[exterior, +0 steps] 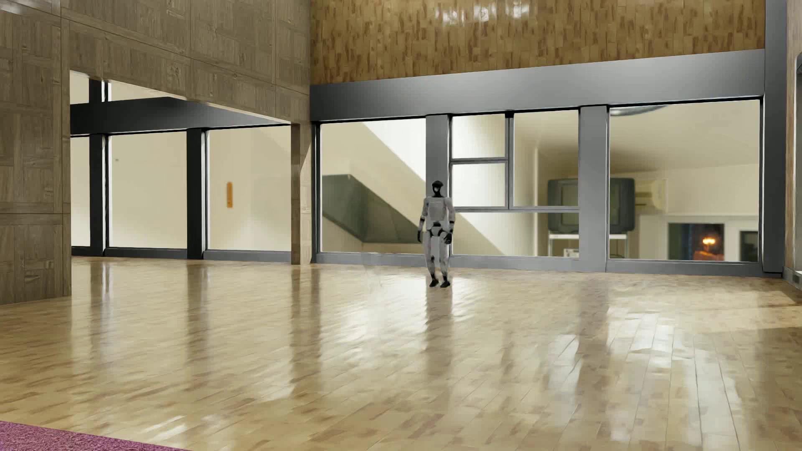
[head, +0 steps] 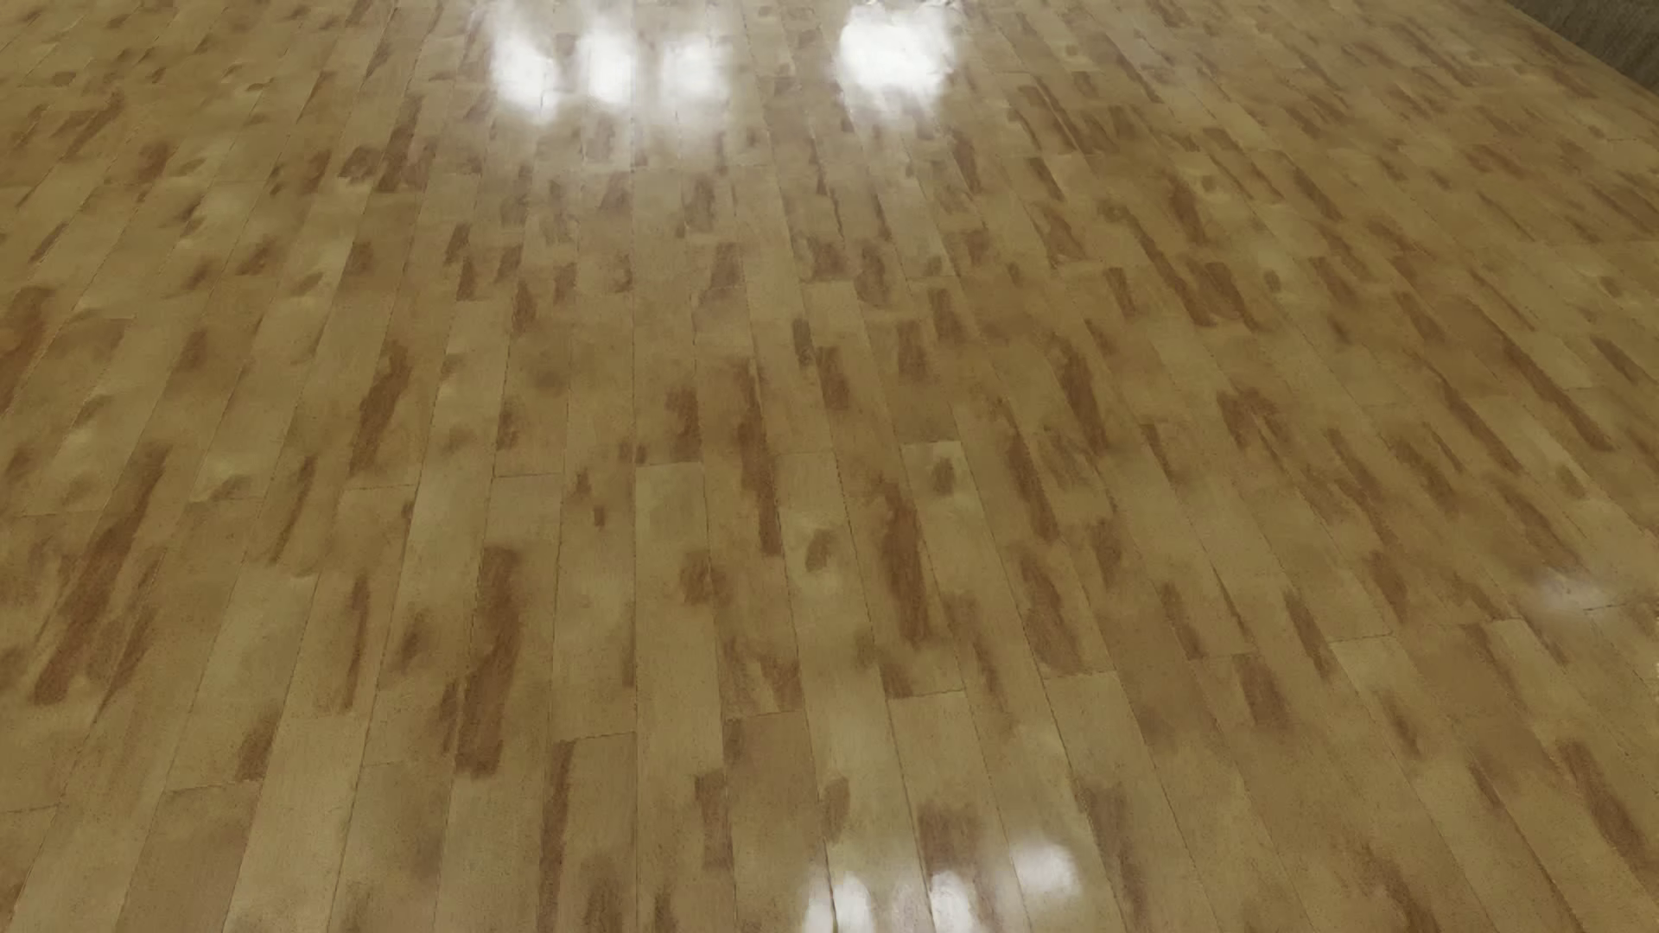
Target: Move forward
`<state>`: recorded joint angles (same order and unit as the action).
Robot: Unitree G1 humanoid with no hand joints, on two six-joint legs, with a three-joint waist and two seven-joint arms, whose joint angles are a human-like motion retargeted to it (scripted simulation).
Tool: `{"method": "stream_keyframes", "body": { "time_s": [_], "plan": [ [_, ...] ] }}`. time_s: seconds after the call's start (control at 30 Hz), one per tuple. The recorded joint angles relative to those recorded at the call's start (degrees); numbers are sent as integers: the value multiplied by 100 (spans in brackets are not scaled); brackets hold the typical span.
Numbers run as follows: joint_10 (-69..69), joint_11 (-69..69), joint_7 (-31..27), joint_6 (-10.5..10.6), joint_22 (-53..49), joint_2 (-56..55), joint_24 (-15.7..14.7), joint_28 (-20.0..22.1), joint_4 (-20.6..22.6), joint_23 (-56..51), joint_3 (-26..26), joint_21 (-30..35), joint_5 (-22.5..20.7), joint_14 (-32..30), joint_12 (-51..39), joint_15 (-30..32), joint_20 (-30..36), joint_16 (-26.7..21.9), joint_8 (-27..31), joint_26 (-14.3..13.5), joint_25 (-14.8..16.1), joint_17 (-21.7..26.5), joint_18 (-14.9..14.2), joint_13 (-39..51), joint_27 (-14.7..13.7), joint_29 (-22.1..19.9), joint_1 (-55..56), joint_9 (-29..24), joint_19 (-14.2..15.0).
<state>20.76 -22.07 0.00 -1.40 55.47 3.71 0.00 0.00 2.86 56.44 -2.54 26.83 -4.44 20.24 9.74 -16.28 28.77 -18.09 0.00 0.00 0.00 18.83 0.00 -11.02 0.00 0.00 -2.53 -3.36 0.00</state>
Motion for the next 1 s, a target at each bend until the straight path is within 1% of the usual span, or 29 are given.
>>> {"method": "stream_keyframes", "body": {
  "time_s": [0.1,0.17,0.2,0.23,0.3,0.33,0.37,0.4,0.43,0.47,0.57,0.63,0.67,0.7,0.73,0.77,0.8,0.87,0.9,0.93,0.97,1.0],
  "plan": [
    [-36,-172,0,-7,150,-124,0,0,61,-117,-9,-112,21,0,86,-151,70,-27,0,0,0,32,0,-117,0,0,21,24,0],
    [-14,-619,0,-7,269,-399,0,0,123,-190,-91,-196,22,-47,131,-96,152,-40,0,0,0,66,0,-196,0,0,38,-8,0],
    [21,-1007,0,-3,309,-599,0,0,149,-198,-135,-231,29,-54,150,66,190,-44,0,0,0,83,0,-226,0,0,4,-63,0],
    [61,-1546,0,6,327,-875,0,0,163,-184,-190,-262,43,-45,164,358,222,-47,0,0,0,99,0,-248,0,0,-47,-136,0],
    [132,-3068,0,8,290,-1708,0,0,184,-128,-335,-319,102,26,179,1045,225,-61,0,0,0,113,0,-296,0,0,-165,-287,0],
    [152,-3820,0,-12,254,-2166,0,0,201,-105,-426,-347,133,79,177,1136,193,-83,0,0,0,107,0,-344,0,0,-227,-352,0],
    [163,-4321,0,-32,222,-2551,0,0,204,-81,-538,-367,162,125,163,1018,157,-112,0,0,0,90,0,-423,0,0,-292,-409,0],
    [170,-4456,0,-35,204,-2837,0,0,185,-36,-667,-375,194,154,134,843,118,-136,0,0,0,70,0,-528,0,0,-355,-452,0],
    [173,-4224,0,-18,194,-3026,0,0,148,41,-780,-357,216,166,87,733,64,-147,0,0,0,50,0,-644,0,0,-415,-484,0],
    [171,-3704,0,9,178,-3132,0,0,111,149,-846,-293,209,168,32,707,4,-154,0,0,0,34,0,-759,0,0,-480,-509,0],
    [158,-1507,0,25,-62,-3113,0,0,80,568,-873,148,172,159,-83,771,-157,-200,0,0,0,-29,0,-1021,0,0,-686,-517,0],
    [167,-495,0,7,-326,-3024,0,0,48,819,-878,440,258,157,-102,679,-270,-235,0,0,0,-94,0,-1124,0,0,-819,-485,0],
    [181,-307,0,25,-443,-2999,0,0,4,898,-865,534,309,140,-94,728,-347,-225,0,0,0,-123,0,-1156,0,0,-904,-478,0],
    [203,-343,0,84,-544,-3009,0,0,-68,946,-837,582,338,77,-67,970,-446,-191,0,0,0,-139,0,-1159,0,0,-988,-475,0],
    [234,-529,0,187,-613,-3051,0,0,-162,971,-787,584,325,-58,-12,1363,-558,-131,0,0,0,-140,0,-1124,0,0,-1068,-471,0],
    [287,-764,0,321,-629,-3094,0,0,-257,972,-704,549,252,-287,81,1673,-654,-57,0,0,0,-127,0,-1048,0,0,-1145,-458,0],
    [411,-976,0,456,-584,-3091,0,0,-326,945,-596,495,136,-636,210,1742,-675,8,0,0,0,-99,0,-936,0,0,-1197,-433,0],
    [1110,-1167,0,632,-345,-2802,0,0,-382,786,-421,358,-71,-1717,484,1406,-405,65,0,0,0,-9,0,-621,0,0,-1004,-370,0],
    [1777,-1141,0,694,-206,-2525,0,0,-397,638,-378,239,-153,-2314,590,1174,-176,71,0,0,0,53,0,-431,0,0,-678,-360,0],
    [2653,-1079,0,754,-94,-2227,0,0,-380,447,-335,67,-242,-2728,668,956,81,71,0,0,0,130,0,-225,0,0,-210,-378,0],
    [3650,-1009,0,803,-10,-1939,0,0,-312,220,-261,-136,-336,-2779,730,765,327,70,0,0,0,223,0,-17,0,0,334,-411,0],
    [4624,-936,0,820,69,-1665,0,0,-205,-33,-149,-356,-413,-2453,787,607,515,78,0,0,0,320,0,181,0,0,900,-445,0]
  ]
}}
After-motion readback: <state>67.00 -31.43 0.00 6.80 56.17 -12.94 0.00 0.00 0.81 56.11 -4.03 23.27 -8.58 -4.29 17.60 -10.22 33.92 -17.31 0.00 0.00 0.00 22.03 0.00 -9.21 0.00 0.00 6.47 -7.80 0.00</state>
